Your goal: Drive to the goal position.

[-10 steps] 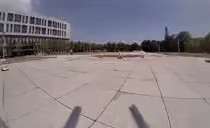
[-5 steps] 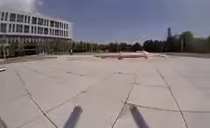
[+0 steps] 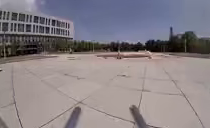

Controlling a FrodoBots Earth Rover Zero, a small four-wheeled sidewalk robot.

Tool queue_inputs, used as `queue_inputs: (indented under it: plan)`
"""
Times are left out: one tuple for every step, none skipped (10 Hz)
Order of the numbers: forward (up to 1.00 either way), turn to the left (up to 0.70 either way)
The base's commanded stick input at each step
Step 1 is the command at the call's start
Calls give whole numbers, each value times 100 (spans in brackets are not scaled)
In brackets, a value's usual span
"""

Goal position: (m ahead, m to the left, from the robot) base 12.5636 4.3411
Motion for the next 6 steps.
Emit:
queue_inputs:
  plan:
    - [70, 1]
    - [70, 1]
    - [70, 1]
    - [70, 1]
    - [70, 1]
    - [70, 1]
